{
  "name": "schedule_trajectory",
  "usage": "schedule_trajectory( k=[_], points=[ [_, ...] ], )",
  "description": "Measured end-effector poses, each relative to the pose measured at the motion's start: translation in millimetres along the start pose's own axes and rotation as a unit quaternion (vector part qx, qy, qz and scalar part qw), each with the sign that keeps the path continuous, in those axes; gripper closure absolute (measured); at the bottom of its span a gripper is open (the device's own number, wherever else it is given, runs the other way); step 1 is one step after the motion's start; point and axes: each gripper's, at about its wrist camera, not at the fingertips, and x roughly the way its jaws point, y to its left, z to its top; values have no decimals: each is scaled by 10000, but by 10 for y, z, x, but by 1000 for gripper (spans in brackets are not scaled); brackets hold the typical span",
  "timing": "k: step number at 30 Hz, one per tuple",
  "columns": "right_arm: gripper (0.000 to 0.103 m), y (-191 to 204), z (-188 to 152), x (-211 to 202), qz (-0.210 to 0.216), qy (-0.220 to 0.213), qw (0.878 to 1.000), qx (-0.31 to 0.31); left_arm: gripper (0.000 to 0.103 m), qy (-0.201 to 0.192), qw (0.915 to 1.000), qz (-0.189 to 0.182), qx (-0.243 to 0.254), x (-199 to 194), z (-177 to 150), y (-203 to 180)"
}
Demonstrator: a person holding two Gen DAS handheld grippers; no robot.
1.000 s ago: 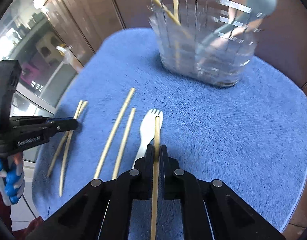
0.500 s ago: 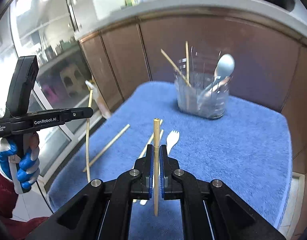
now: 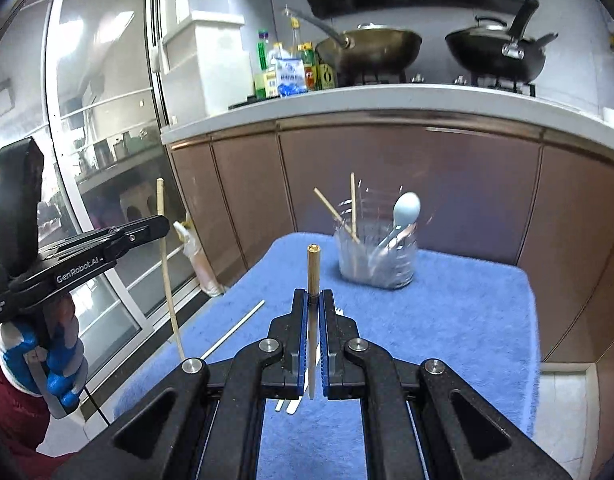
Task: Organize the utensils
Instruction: 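Lift both held chopsticks and carry them over the utensil holder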
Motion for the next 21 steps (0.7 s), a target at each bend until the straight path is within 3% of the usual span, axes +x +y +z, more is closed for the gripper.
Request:
schedule_trajectory(
  k=[7,21],
  points=[
    [98,-127,114,-84,-99,-256,9996,61,98,-228,9994,114,243,-25,16,-152],
    [98,-252,360,201,-63,-478,9988,54,98,-61,10000,-6,58,423,135,-58]
  ],
)
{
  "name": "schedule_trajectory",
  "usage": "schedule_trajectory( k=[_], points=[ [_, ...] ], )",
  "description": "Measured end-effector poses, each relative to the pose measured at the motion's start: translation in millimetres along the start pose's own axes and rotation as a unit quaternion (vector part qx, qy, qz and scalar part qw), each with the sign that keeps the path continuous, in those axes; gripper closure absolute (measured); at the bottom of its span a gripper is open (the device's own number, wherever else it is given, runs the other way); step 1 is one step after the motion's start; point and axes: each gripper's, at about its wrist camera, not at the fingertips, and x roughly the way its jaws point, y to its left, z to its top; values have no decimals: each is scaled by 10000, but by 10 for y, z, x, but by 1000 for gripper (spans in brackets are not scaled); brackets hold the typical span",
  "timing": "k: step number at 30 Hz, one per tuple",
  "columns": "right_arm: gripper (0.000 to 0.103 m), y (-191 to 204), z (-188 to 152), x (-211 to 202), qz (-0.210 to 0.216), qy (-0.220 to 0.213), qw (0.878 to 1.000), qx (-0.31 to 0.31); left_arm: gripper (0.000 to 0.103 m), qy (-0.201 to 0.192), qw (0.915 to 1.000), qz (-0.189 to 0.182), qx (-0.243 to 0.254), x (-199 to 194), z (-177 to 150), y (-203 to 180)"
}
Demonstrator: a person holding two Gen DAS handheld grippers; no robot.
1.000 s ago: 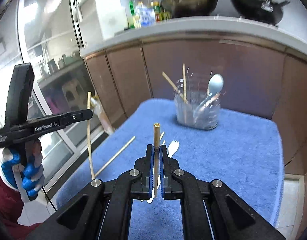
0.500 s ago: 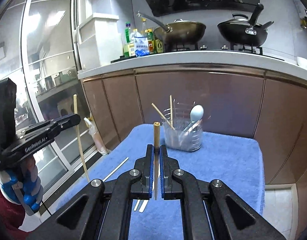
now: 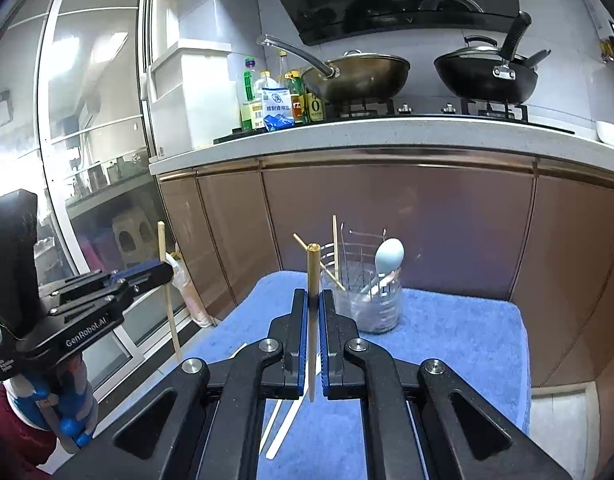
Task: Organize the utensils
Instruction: 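Lift both held chopsticks and carry them over the utensil holder, then open left gripper dropping its chopstick while right gripper releases its chopstick into holder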
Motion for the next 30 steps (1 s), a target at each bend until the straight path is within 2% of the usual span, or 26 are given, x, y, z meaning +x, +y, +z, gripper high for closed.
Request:
schedule_trajectory(
  k=[5,11,16,21,30],
  points=[
    [98,-73,225,177,48,-143,9999,-12,98,-217,9983,-272,-468,190,357,256],
    [98,-139,670,459,50,-583,9983,-74,98,-634,9920,-558,-937,513,884,384],
    [98,-169,939,798,8,-753,9970,-198,98,-868,9871,-580,-1217,961,1144,390],
    [98,-271,992,1157,-98,-726,9970,-255,98,-938,9873,-400,-1215,1432,1202,316],
    [98,-425,852,1663,-383,-511,9971,-408,98,-912,9901,-106,-1065,2150,1018,152]
  ],
)
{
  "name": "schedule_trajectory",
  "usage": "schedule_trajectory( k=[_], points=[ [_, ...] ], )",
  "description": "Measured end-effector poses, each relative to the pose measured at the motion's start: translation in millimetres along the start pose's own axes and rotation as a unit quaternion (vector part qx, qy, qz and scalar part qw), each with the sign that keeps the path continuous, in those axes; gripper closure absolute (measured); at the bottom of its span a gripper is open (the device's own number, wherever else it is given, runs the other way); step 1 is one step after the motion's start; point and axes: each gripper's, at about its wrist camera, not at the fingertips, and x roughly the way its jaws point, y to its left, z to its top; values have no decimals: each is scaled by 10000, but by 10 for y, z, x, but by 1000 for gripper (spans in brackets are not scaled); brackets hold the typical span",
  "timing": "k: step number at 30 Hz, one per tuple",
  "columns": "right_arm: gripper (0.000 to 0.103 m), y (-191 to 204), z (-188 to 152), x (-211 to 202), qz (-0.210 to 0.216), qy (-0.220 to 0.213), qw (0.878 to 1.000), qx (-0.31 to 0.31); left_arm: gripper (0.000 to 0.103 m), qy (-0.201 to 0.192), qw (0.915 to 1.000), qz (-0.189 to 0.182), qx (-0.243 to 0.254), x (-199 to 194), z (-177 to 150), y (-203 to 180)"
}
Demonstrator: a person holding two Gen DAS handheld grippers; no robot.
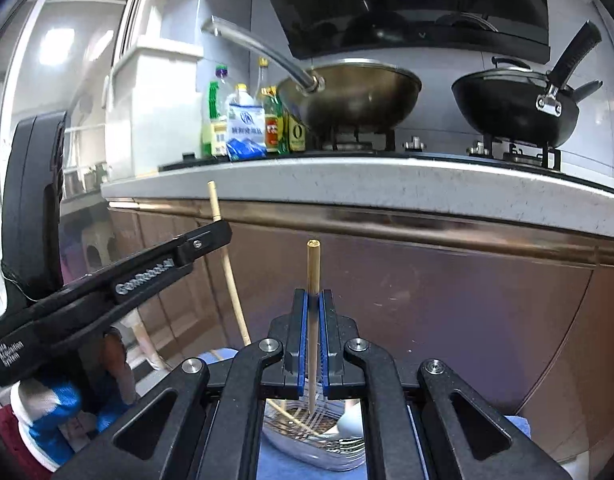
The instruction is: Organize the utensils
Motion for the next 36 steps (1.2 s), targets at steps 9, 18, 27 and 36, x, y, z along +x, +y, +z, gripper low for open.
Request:
schedule_trajectory(
  k=[9,18,27,36],
  points=[
    [98,-70,-299,317,-173,282,9994,-78,98,146,9995,203,166,395,-380,2],
    [88,-112,-381,310,-190,412,9990,27,89,223,9990,134,359,264,-354,-13],
    [70,-34,-260,-105,-354,228,9991,60,68,24,9985,222,502,-298,-147,-26],
    [60,62,-245,-738,-506,84,9985,204,62,-75,9969,445,646,-1084,-29,22]
  ],
)
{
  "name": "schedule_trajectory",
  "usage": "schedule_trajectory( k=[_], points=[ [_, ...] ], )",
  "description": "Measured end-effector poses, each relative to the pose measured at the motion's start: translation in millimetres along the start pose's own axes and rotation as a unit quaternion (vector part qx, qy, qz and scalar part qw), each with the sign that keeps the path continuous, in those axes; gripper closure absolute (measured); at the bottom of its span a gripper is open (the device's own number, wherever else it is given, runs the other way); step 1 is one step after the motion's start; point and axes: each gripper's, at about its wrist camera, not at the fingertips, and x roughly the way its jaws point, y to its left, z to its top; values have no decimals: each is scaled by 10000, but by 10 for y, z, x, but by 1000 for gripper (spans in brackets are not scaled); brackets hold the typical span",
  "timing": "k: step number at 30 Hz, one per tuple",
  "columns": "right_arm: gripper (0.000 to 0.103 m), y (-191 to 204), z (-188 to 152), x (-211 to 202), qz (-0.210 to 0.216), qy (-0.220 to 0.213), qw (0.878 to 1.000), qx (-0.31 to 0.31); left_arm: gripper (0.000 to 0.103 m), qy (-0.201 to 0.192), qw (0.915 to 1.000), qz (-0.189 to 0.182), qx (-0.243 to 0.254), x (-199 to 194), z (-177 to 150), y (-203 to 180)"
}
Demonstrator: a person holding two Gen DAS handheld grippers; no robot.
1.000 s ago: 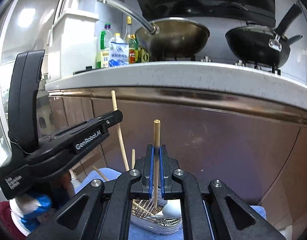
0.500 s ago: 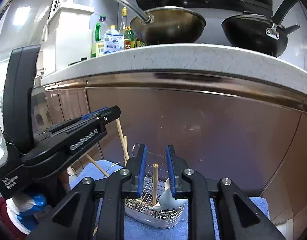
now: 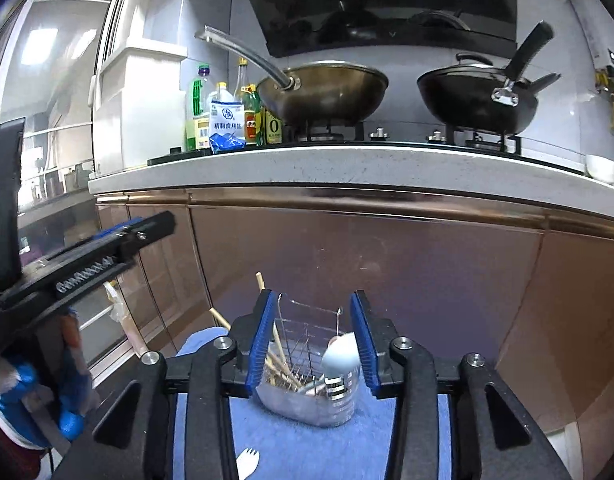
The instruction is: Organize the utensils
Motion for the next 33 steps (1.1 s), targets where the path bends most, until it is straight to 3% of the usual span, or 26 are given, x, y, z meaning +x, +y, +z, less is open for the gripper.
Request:
schedule_trajectory(
  k=[4,10,18,33],
  points=[
    [48,63,-74,-308,-61,-101,9999,4,60,59,9999,115,14,-336,-65,64],
    [38,186,-191,-672,-95,-219,9997,15,59,208,9997,150,16,-723,-233,121],
    [35,272,-356,-1139,-163,-383,9990,158,47,129,9994,279,134,-1179,-359,130],
    [35,411,-500,-1636,-211,-596,9978,179,45,90,9992,387,64,-1692,-482,263]
  ],
)
